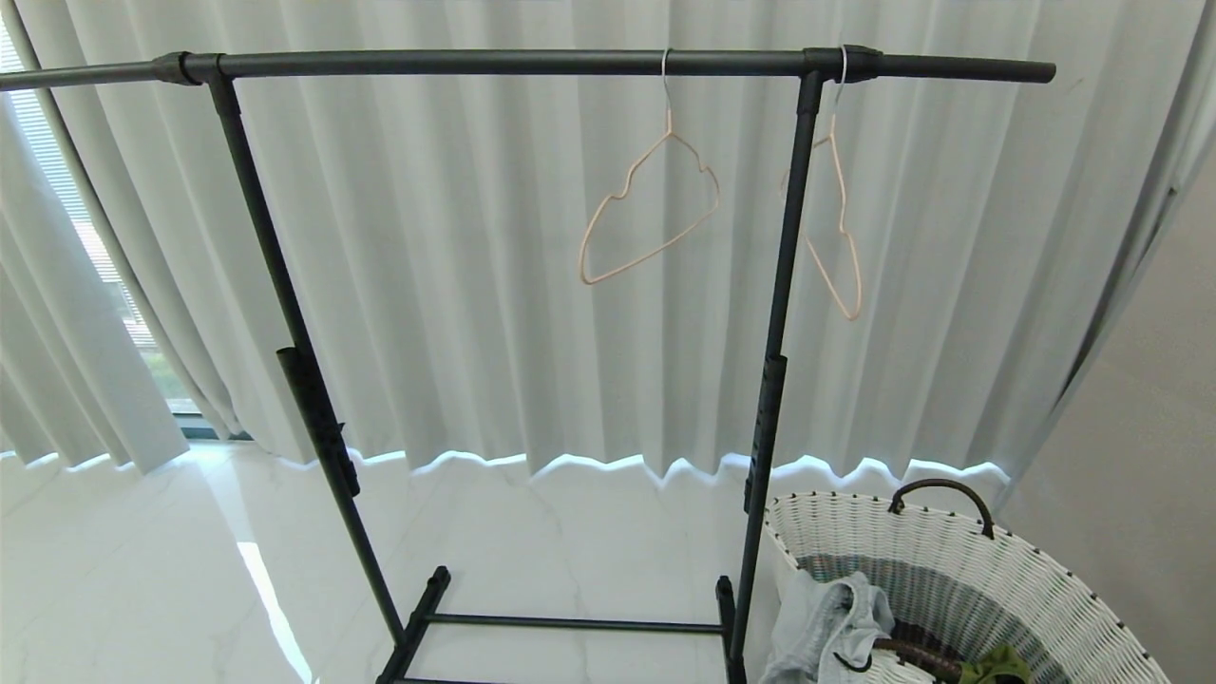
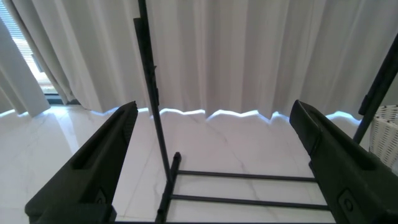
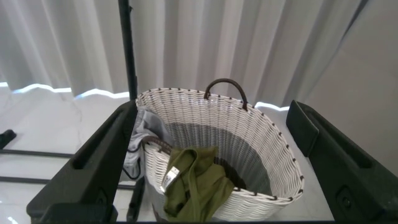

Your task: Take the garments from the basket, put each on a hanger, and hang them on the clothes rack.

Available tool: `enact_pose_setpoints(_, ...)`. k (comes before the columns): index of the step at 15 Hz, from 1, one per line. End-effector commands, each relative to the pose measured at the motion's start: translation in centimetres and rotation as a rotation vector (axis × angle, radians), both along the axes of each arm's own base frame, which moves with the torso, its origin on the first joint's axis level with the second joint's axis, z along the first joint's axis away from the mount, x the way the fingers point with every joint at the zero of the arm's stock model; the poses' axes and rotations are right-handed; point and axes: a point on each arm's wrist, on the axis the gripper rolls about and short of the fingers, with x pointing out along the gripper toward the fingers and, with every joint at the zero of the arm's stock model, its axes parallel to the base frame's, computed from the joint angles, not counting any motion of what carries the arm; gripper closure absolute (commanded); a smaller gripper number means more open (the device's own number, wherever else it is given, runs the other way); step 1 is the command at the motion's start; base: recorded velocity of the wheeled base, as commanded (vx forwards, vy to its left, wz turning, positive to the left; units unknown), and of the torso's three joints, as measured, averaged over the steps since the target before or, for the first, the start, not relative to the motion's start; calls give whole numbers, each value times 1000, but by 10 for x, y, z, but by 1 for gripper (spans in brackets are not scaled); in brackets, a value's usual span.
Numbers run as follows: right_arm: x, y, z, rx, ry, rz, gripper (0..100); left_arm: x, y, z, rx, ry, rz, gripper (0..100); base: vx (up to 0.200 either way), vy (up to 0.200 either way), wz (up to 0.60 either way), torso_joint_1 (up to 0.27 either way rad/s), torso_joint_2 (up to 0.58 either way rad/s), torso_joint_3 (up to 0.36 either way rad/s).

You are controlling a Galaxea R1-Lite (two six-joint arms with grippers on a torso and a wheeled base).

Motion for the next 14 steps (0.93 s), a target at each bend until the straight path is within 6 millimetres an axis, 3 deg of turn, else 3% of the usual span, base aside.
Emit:
enact_pose_setpoints(1, 0, 0, 0, -1, 0, 1, 0, 0, 0, 0, 0, -1, 0, 0, 0, 0, 0, 0, 0, 0)
enact_pose_setpoints(8, 1, 0, 1, -11, 1, 4, 0, 0, 0, 0, 0, -1, 0, 0, 0, 0, 0, 0, 0, 0)
enact_pose_setpoints(9, -1, 0, 9, -18, -23, 22, 0, 0, 0, 0, 0, -1, 0, 0, 0, 0, 0, 0, 0, 0)
enact_pose_setpoints(10, -3, 1, 39, -10, -42, 67, 0, 0, 0, 0, 0, -1, 0, 0, 0, 0, 0, 0, 0, 0)
enact_pose_setpoints(12, 19, 1, 77, -21, 73, 89, 0, 0, 0, 0, 0, -1, -1, 0, 0, 0, 0, 0, 0, 0)
enact_pose_setpoints(14, 56, 2, 77, -128, 283, 90, 0, 0, 0, 0, 0, -1, 0, 0, 0, 0, 0, 0, 0, 0)
